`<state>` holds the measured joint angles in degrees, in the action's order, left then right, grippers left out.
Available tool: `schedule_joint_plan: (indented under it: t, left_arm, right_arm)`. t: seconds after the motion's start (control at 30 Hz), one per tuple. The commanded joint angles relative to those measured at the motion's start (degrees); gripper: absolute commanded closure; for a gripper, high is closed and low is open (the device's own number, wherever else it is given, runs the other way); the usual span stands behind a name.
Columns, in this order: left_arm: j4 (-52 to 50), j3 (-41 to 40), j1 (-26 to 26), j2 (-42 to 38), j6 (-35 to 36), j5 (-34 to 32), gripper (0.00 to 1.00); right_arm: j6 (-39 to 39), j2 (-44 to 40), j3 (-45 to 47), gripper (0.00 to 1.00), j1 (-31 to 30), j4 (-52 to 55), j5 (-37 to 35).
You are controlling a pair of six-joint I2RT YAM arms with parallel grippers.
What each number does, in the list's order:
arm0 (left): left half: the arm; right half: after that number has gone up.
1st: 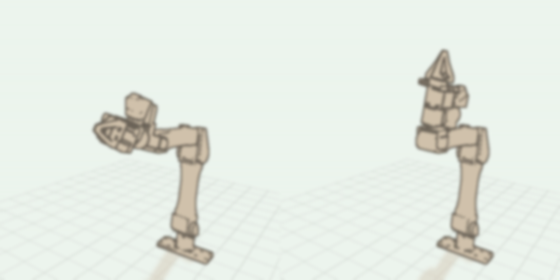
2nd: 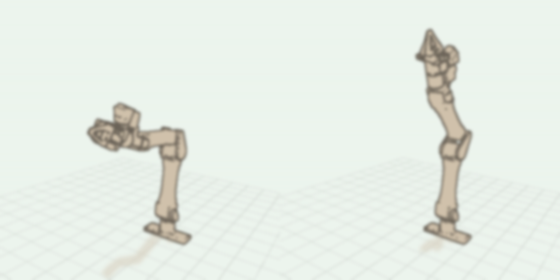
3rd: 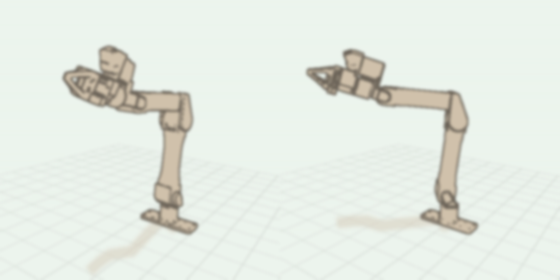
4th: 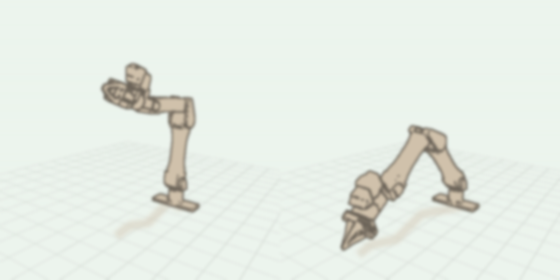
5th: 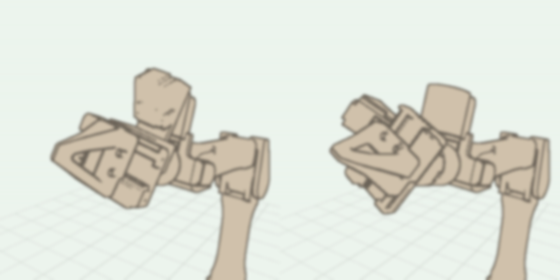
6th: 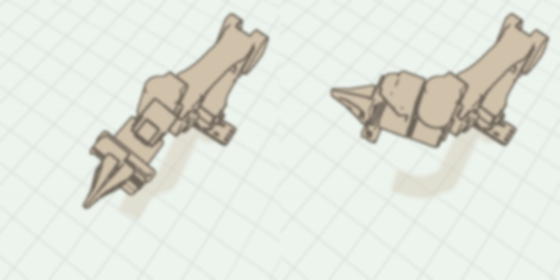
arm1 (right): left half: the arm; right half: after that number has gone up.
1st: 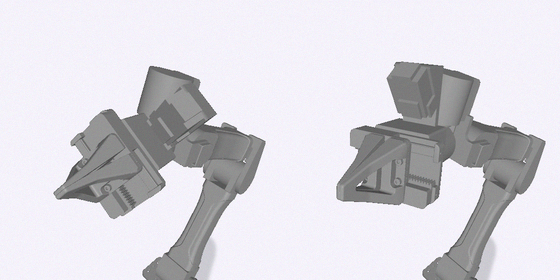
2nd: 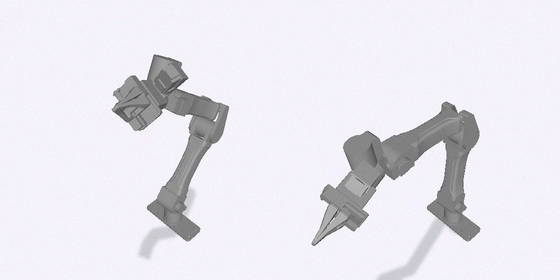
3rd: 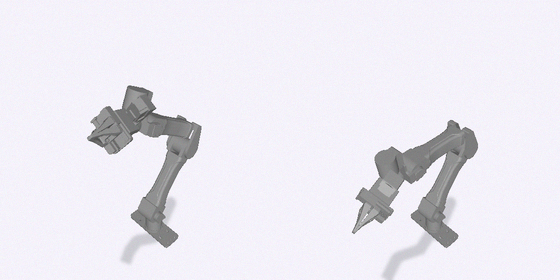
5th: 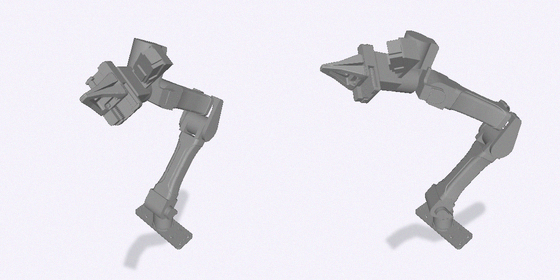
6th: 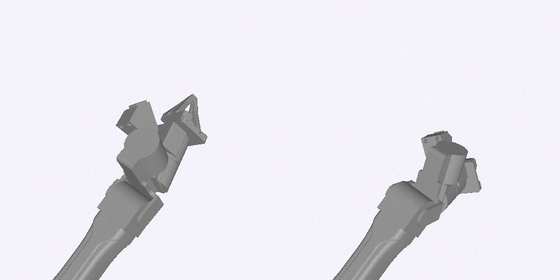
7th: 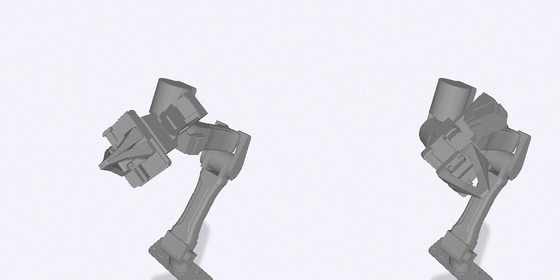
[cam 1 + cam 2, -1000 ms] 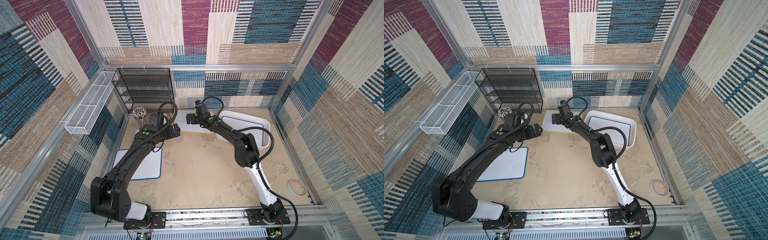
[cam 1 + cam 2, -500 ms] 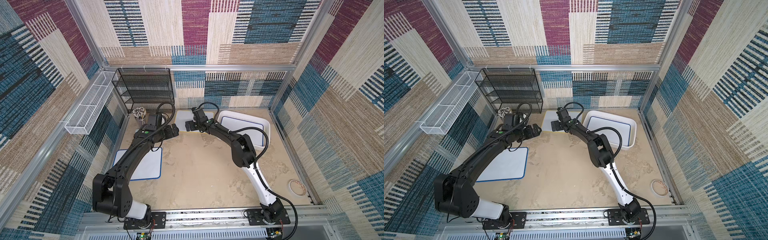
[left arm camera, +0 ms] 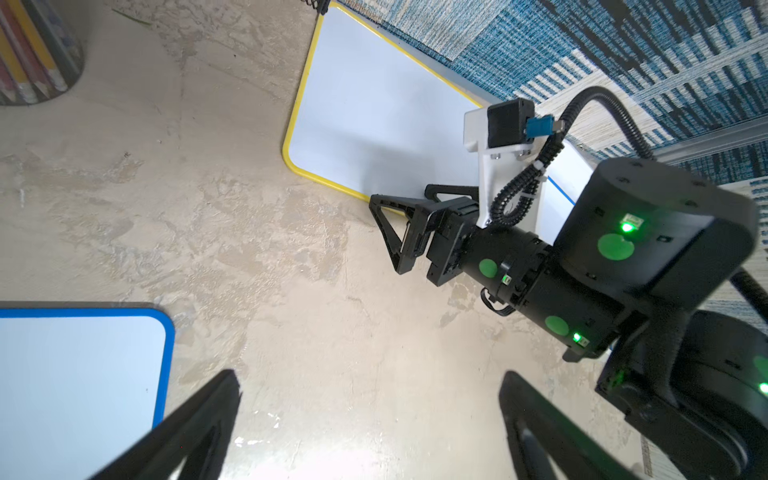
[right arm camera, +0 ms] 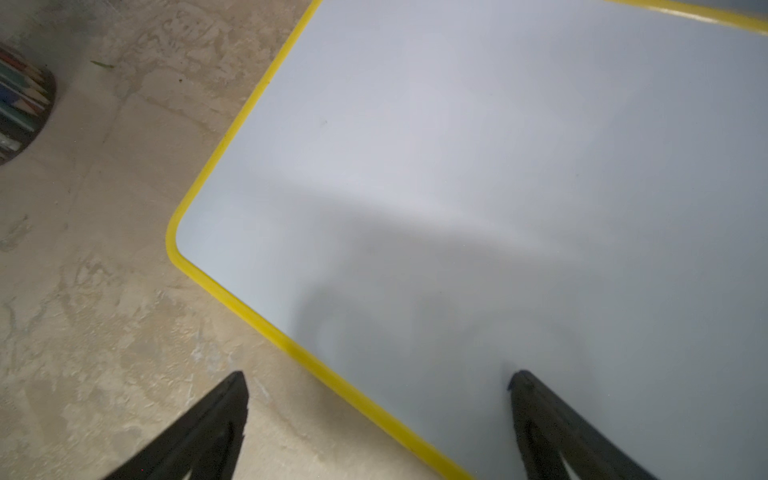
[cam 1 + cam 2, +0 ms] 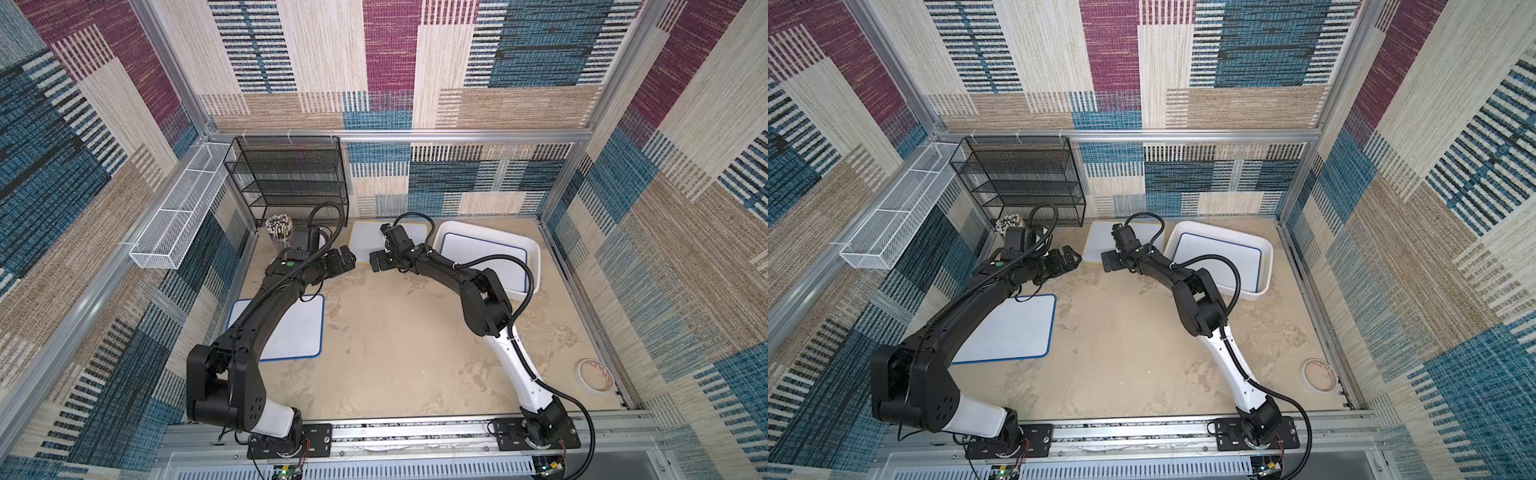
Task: Put the whiteboard into the storage box
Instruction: Move the whiteboard to the center of the board.
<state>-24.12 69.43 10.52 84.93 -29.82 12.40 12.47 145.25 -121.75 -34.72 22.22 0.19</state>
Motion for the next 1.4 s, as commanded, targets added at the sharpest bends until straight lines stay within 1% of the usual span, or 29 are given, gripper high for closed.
schedule_joint_plan:
  t: [0.0, 0.2, 0.57, 0.87, 1.0, 1.13, 1.2, 1.27, 1.37]
  left_arm:
    - [1.42, -0.15, -0.54, -0.02, -0.7, 1.26, 0.01]
    - [1.62, -0.4, -1.34, -0.07, -0.83, 1.22, 0.01]
    - [1.71, -0.43, -1.81, 0.23, -1.12, 1.31, 0.01]
    - [1.59, -0.6, -2.25, 0.39, -1.19, 0.52, 0.0]
    - [1.56, -0.59, -2.27, 0.76, -1.33, 0.59, 0.0]
    - [0.93, -0.32, -2.26, 1.01, -1.12, -0.17, 0.0]
    - [0.6, -0.27, -2.26, 1.01, -0.94, -0.73, 0.0]
    - [0.39, -0.28, -2.26, 0.92, -0.75, -1.05, 0.0]
    - [0.13, -0.48, -2.26, 0.9, -0.75, -1.5, 0.0]
  right_arm:
    - [1.88, -1.24, 3.01, 0.0, -0.64, 1.31, 2.29]
    - [3.3, -5.06, 10.86, 0.0, -2.4, -0.45, 1.56]
    - [6.31, -12.95, 26.04, 0.0, -3.98, -5.46, 3.32]
    - [10.61, -21.29, 40.81, 0.0, -9.13, -11.71, 3.95]
    - [14.84, -25.0, 47.61, 0.0, -12.37, -15.17, 4.66]
    - [22.4, -28.0, 53.04, 0.0, -16.26, -20.64, 6.69]
    - [26.83, -28.61, 54.02, 0.0, -18.45, -22.55, 6.79]
    - [29.62, -29.15, 54.12, 0.0, -19.86, -23.75, 6.34]
    - [30.87, -31.65, 54.19, 0.0, -20.82, -25.56, 5.08]
